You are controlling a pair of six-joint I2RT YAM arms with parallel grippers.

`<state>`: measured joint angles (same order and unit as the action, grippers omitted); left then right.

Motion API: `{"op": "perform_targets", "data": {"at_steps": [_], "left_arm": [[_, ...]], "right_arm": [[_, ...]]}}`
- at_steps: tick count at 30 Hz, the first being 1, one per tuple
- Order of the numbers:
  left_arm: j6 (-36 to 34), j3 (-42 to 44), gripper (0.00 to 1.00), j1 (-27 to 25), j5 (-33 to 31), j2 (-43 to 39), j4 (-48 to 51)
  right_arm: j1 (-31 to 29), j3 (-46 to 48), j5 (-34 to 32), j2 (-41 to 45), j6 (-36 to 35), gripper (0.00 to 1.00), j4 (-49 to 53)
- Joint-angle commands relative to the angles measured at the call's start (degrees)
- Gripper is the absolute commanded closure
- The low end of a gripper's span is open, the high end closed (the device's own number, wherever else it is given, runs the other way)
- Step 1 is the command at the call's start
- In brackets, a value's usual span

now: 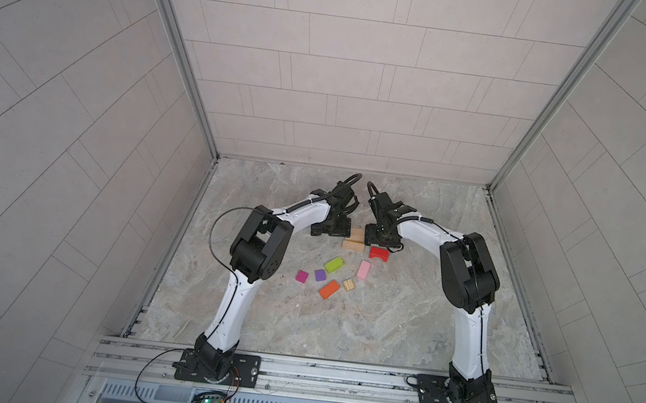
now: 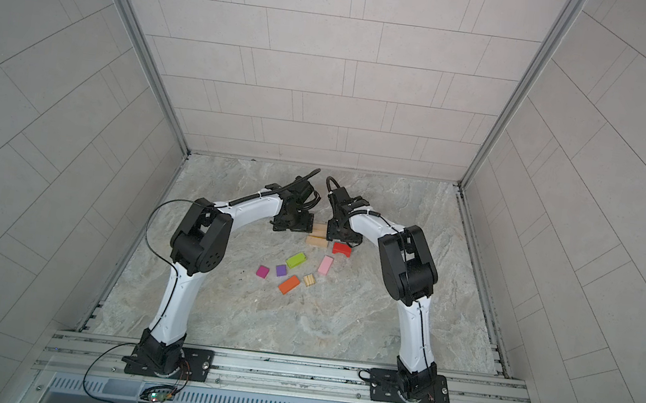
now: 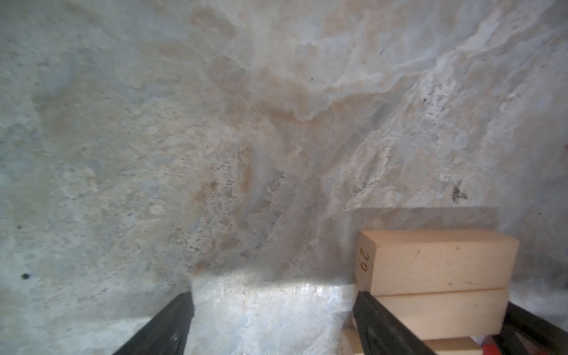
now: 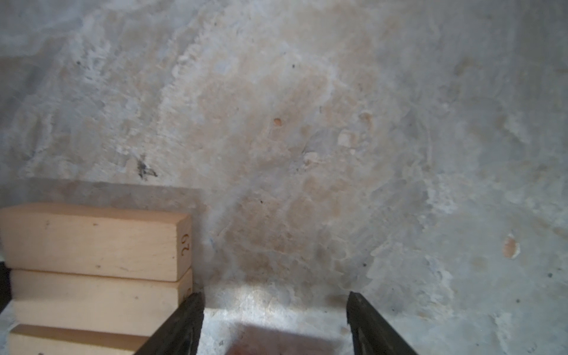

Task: Build the wood block tower

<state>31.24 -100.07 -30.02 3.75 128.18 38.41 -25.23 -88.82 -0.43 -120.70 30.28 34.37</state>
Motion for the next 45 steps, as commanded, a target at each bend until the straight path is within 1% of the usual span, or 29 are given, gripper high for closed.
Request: {"op": "perform_targets", "data": {"at_steps": [1, 12, 15, 18, 21, 23, 33, 39, 45], "left_arm": [[0.0, -0.9, 0.11, -0.3, 0.1, 2.0, 1.1], [-0.2, -0.8, 0.10, -0.3, 0.0, 1.7, 1.4], [-0.1, -0.4, 0.07, -0.3, -0.1, 1.4, 1.3], [-0.1, 0.4, 0.03, -0.4, -0.2, 0.5, 1.1], [-0.3, 1.0, 0.02, -0.2, -1.0, -0.5, 1.4], [-0.5, 1.2, 0.01, -0.1, -1.3, -1.2, 2.0], [-1.0, 2.7, 0.01, 0.1, -1.7, -4.4, 1.5], [-1.2, 1.8, 0.01, 0.1, -1.7, -3.8, 3.2], [-2.6, 2.8, 0.01, 0.3, -3.4, -7.4, 5.1]], "right_arm": [[-0.6, -1.4, 0.6, -1.3, 0.7, 0.25, 0.6], [-0.6, -0.9, 0.2, -1.1, 0.7, 0.23, 1.1], [-0.6, -0.7, 0.2, -0.7, 0.5, 0.21, 1.4], [-0.6, -0.4, 0.3, -0.2, 0.4, 0.15, 1.8], [-0.6, 0.5, -0.1, 0.8, 0.4, 0.11, 1.8], [-0.6, 1.2, -0.8, 1.5, 0.5, 0.10, 1.9], [-0.3, 4.7, -2.3, 5.8, 0.5, 0.07, 1.2], [0.1, 3.5, -1.9, 5.2, 0.2, 0.07, 2.2], [-0.2, 5.9, -1.5, 10.6, 0.5, 0.06, 2.9]]}}
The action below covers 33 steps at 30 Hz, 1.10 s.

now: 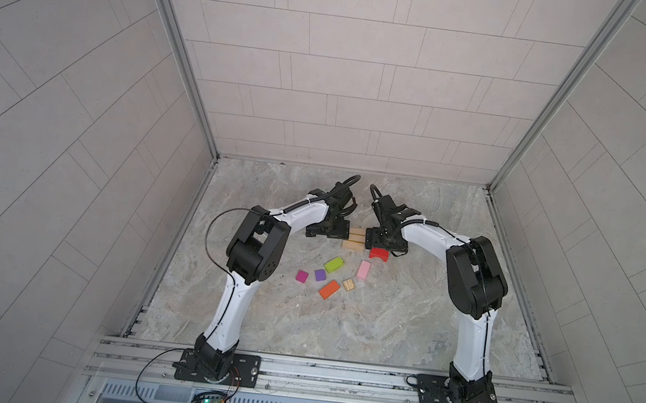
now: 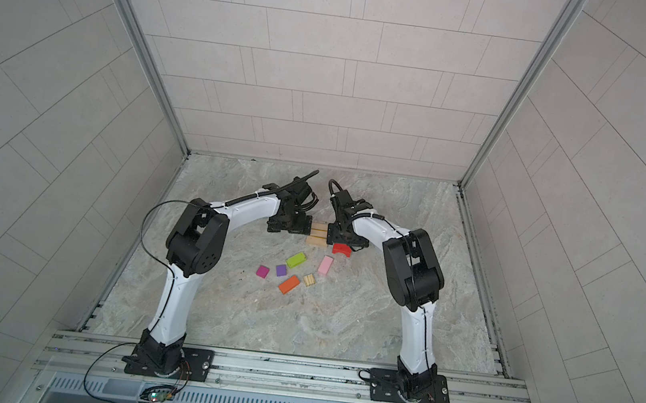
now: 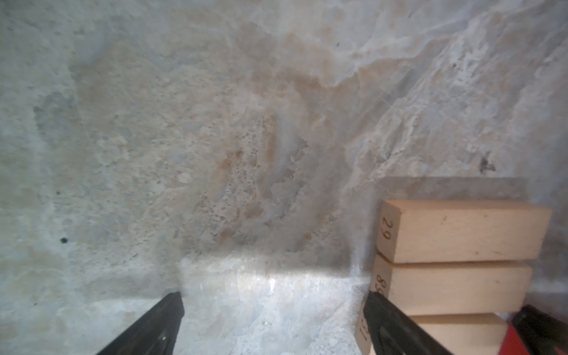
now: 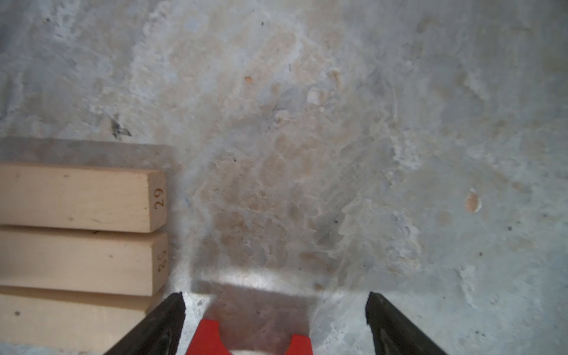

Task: Build the wood block tower

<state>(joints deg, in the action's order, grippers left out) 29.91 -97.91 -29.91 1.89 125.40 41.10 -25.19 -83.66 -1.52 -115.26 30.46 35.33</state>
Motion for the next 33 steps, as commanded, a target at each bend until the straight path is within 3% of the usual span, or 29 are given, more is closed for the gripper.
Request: {"op": "perform_targets", "data": {"at_steps": [1, 13, 18, 26, 33], "left_arm": [[-1.6, 0.9, 0.01, 0.2, -1.5, -5.3, 2.8], [-2.8, 9.8, 0.01, 2.4, -0.2, -17.8, 6.5], [-3.9, 15.9, 0.01, 4.8, 5.3, -25.0, 7.5], [-9.1, 24.7, 0.01, 12.3, 15.8, -36.9, 9.1], [-12.8, 29.1, 0.01, 14.5, 17.6, -40.5, 6.8]], "right_arm": [[-0.4, 1.0, -0.5, 6.3, 0.4, 0.06, 2.3], [-7.9, -1.0, -3.5, 10.6, 6.4, 0.07, 5.9], [-12.3, -3.6, -6.8, 7.7, 10.2, 0.06, 6.1], [-14.2, -5.9, -7.9, 2.4, 14.5, 0.10, 4.1], [-14.6, -9.6, -7.4, -2.6, 15.3, 0.06, 3.5]]}}
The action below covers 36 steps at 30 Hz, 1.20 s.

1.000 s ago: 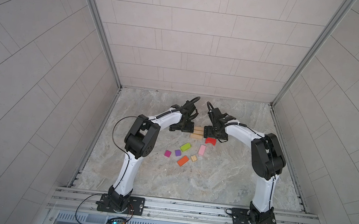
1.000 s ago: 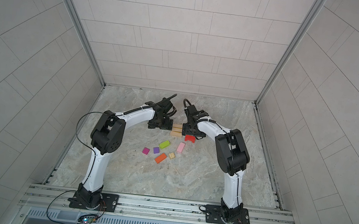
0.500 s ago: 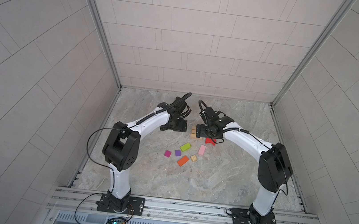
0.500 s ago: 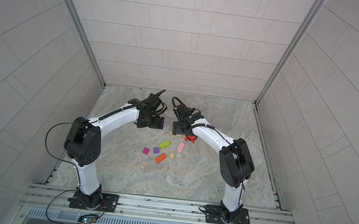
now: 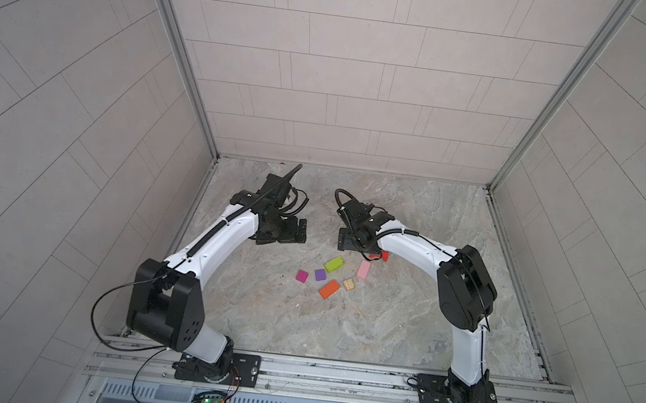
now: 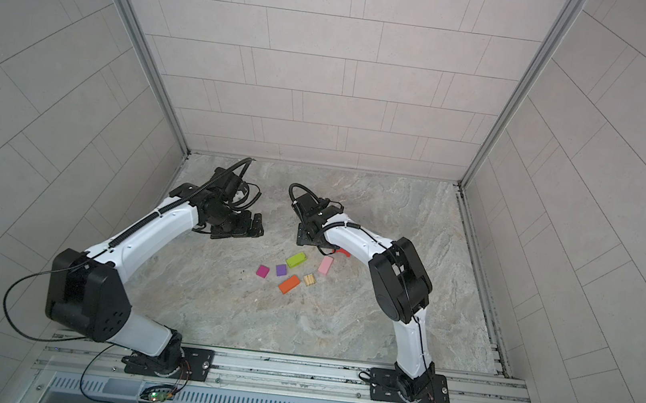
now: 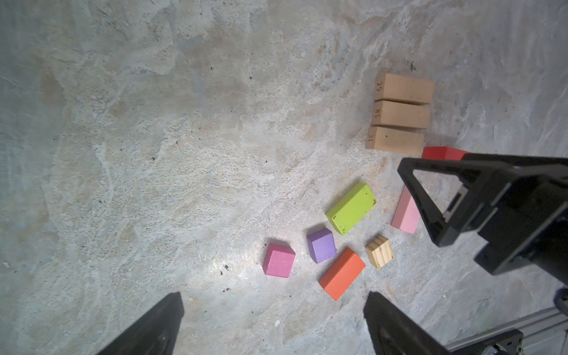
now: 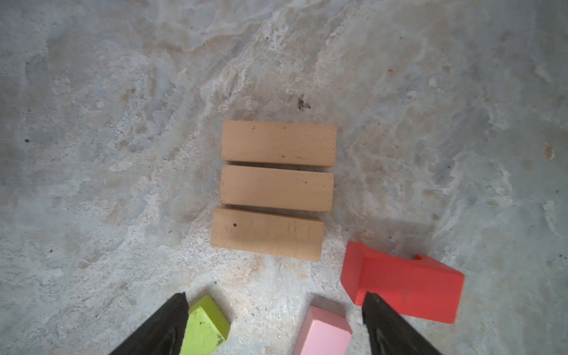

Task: Build the wood block tower

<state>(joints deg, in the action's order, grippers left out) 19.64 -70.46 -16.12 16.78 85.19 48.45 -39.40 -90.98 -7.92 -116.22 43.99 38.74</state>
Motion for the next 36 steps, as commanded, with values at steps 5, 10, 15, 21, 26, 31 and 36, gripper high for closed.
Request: {"op": "perform_targets", "data": {"at_steps": [5, 10, 15, 21, 26, 31, 36], "left_arm": [[-1.4, 3.4, 0.01, 3.6, 7.8, -0.4, -2.5], [-1.3, 4.3, 0.01, 4.1, 9.3, -1.6, -3.8], [-1.4, 4.4, 0.01, 4.5, 10.1, -1.7, -4.1], [-1.4, 4.5, 0.01, 4.7, 10.4, -2.3, -4.4], [-1.4, 4.5, 0.01, 4.8, 10.6, -2.4, -4.5], [-1.4, 4.6, 0.01, 4.7, 10.7, -2.4, -4.5], [-1.4, 4.5, 0.01, 4.8, 10.7, -2.2, -4.6]], "right_arm": [[-0.4, -4.6, -0.9, -4.7, 2.1, 0.04, 0.5], [-0.3, -5.9, -1.0, -6.9, 2.6, 0.03, 0.4], [-0.1, -6.6, -1.7, -8.2, 3.1, 0.02, 0.7], [0.2, -6.0, -3.0, -8.1, 3.7, 0.02, 1.0], [0.6, -6.0, -2.6, -8.8, 4.6, 0.03, 0.9], [0.8, -6.2, -2.3, -9.8, 5.0, 0.04, 0.6], [1.0, -5.9, -1.9, -10.3, 5.1, 0.07, 0.5]]}}
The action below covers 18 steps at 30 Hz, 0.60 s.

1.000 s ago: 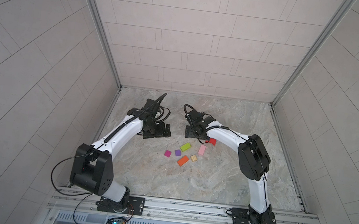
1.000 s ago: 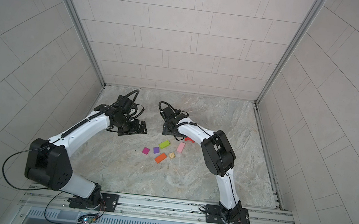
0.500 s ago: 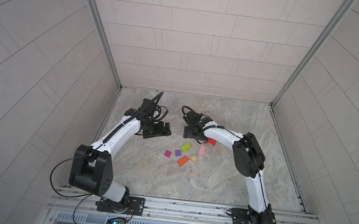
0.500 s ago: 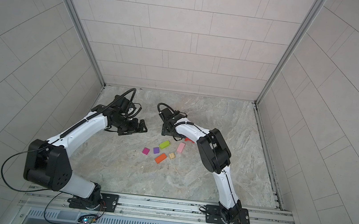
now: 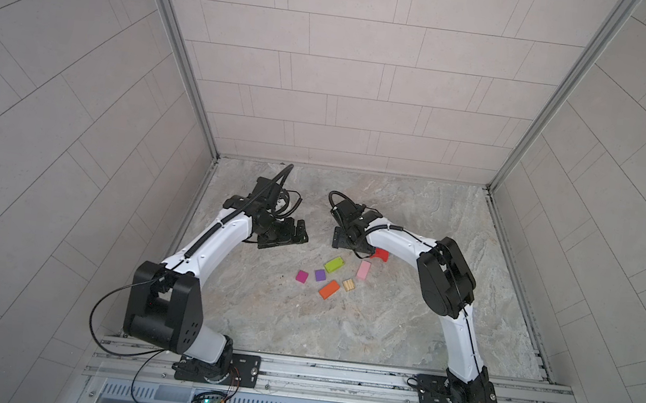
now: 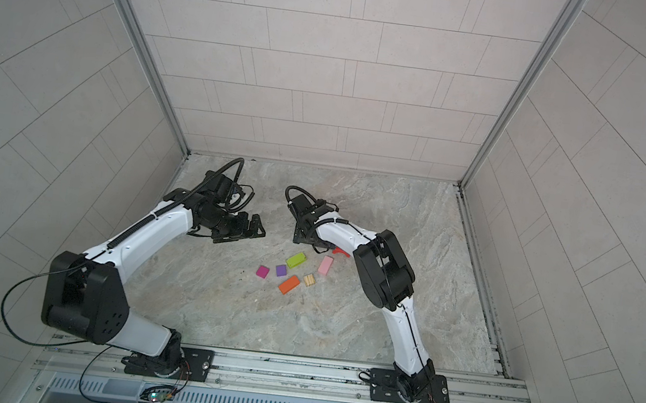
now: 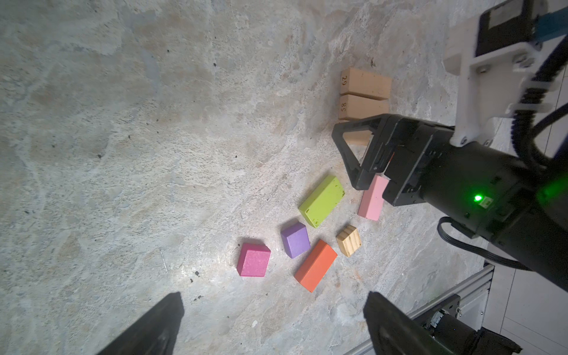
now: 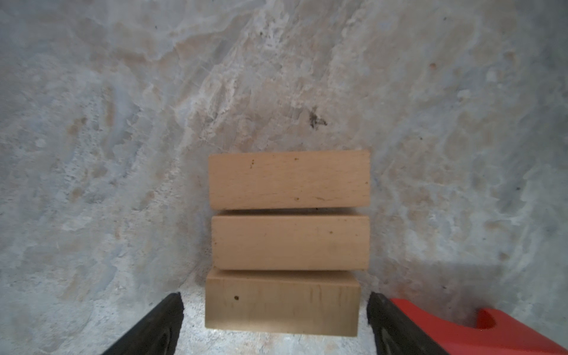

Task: Build the wood block tower
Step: 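Lower the right gripper over the three planks and close on them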

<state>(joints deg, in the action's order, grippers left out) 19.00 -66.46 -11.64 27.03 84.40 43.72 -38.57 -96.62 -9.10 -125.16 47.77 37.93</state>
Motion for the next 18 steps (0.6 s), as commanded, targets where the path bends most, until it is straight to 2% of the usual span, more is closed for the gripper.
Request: {"op": "perform_targets", "data": {"at_steps": [1, 7, 18], "left_arm": [[-0.8, 0.6, 0.01, 0.4, 0.4, -1.5, 0.2], [-0.8, 0.6, 0.01, 0.5, 0.3, -1.4, 0.2], [-0.6, 0.7, 0.01, 0.8, 0.1, -1.3, 0.1]], "right_arm": [[0.2, -0.1, -0.8, -1.2, 1.4, 0.09, 1.1], [0.4, 1.1, -1.2, -0.6, 0.7, 0.23, 0.4], [1.4, 2.2, -0.8, 0.4, -2.4, 0.29, 0.4]]}}
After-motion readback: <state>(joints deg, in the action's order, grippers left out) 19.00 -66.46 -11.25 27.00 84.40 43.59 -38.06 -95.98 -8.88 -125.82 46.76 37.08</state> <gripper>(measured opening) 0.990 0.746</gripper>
